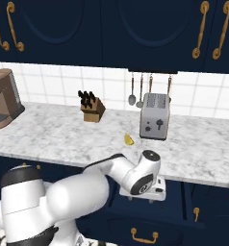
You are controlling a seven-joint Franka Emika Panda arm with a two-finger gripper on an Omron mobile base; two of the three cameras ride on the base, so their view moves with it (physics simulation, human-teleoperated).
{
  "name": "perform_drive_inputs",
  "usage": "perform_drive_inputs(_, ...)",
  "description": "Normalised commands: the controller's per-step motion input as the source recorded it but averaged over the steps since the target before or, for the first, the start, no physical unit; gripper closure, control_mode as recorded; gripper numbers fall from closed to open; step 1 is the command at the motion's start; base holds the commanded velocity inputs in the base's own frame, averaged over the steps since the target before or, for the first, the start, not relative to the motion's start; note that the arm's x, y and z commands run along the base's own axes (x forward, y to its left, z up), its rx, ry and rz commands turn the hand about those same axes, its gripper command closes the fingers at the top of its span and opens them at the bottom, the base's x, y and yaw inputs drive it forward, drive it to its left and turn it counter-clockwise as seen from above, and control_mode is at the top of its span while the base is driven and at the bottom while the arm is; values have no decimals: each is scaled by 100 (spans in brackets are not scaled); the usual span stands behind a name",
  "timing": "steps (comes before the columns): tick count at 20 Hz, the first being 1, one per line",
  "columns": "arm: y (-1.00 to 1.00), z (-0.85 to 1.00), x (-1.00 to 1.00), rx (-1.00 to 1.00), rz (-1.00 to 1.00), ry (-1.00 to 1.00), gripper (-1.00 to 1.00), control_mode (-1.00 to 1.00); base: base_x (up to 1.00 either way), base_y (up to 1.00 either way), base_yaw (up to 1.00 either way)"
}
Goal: Pick the ladle from the drawer and place it on the counter.
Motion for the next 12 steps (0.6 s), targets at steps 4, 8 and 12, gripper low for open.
perform_drive_inputs(4, -8, -36, 0, 5, 0, 0, -100, -100, 0, 0, 0)
perform_drive_inputs(8, -6, -39, 10, 3, 0, 0, -100, -100, 0, 0, 0)
perform_drive_inputs(12, -11, -37, 1, 2, 0, 0, -100, -100, 0, 0, 0)
